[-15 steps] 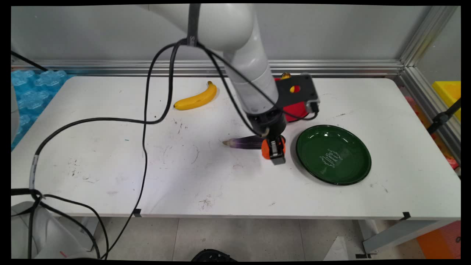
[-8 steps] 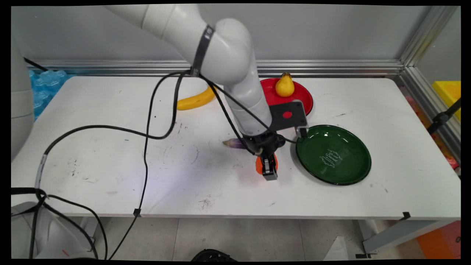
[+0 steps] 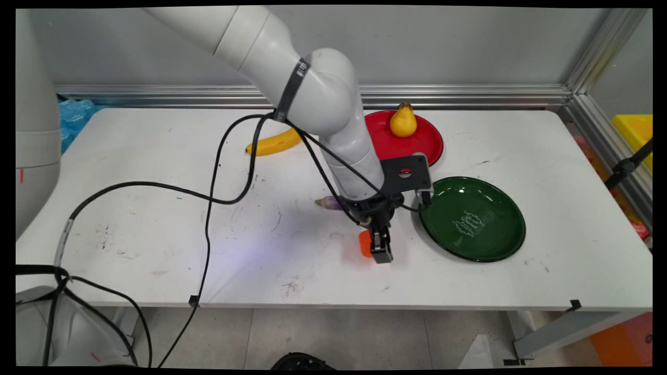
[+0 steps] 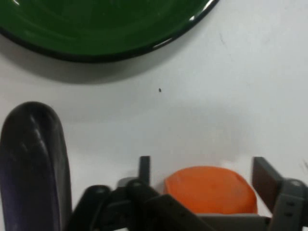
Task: Place the picked object on the table
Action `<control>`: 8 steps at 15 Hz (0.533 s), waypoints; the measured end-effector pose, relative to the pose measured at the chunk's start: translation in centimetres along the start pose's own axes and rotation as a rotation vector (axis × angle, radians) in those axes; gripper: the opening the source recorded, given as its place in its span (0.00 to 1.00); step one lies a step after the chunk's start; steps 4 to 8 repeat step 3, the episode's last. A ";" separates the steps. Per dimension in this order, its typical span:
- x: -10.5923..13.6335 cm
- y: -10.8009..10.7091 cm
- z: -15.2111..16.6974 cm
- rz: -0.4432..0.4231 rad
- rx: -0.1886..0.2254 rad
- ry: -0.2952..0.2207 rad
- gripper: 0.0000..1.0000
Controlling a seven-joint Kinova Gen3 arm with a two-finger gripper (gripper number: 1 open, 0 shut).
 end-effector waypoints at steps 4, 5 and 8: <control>-0.3 -0.1 -0.6 0.011 -0.002 0.011 1.00; -0.3 -0.1 -0.6 0.011 -0.002 0.011 1.00; -0.3 -0.1 -0.6 0.011 -0.002 0.011 1.00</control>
